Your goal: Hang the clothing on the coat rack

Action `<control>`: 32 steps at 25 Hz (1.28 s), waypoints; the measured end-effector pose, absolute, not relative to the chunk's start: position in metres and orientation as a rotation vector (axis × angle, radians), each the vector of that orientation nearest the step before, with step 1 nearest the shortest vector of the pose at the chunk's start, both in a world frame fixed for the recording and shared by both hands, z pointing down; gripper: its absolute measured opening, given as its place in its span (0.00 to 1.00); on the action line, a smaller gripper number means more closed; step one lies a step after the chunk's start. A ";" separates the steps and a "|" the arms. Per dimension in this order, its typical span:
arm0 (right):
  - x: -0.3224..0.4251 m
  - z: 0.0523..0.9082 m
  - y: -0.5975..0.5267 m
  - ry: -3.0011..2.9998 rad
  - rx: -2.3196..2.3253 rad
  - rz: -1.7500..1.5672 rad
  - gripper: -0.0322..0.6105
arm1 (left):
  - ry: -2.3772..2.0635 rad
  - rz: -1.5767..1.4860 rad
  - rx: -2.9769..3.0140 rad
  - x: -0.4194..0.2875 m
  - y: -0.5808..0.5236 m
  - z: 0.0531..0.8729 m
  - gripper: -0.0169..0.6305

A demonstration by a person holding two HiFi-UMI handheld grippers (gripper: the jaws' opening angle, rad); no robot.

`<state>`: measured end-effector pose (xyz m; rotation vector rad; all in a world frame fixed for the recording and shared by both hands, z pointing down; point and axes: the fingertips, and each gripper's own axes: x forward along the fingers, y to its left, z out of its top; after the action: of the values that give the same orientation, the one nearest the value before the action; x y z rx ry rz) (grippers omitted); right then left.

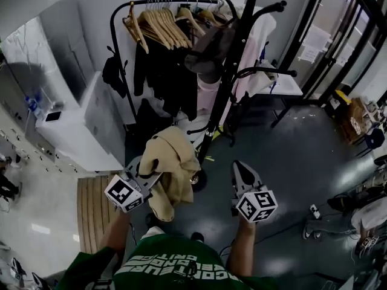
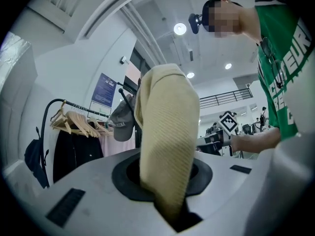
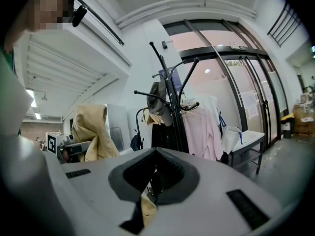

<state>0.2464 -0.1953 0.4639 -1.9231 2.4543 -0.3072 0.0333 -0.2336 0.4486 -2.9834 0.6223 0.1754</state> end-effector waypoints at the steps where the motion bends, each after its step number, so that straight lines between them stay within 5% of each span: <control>1: 0.241 0.463 -0.200 2.444 -1.935 -0.307 0.06 | 0.606 0.176 -2.985 0.029 -0.242 0.447 0.13; 32: 0.156 0.404 -0.260 2.152 -2.241 -0.158 0.06 | 0.240 0.360 -3.018 0.003 -0.371 0.365 0.14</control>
<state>0.1562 -0.2599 0.4042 -2.2414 2.1517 -0.1583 0.0025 -0.3707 0.3646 -3.0175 0.2397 0.3604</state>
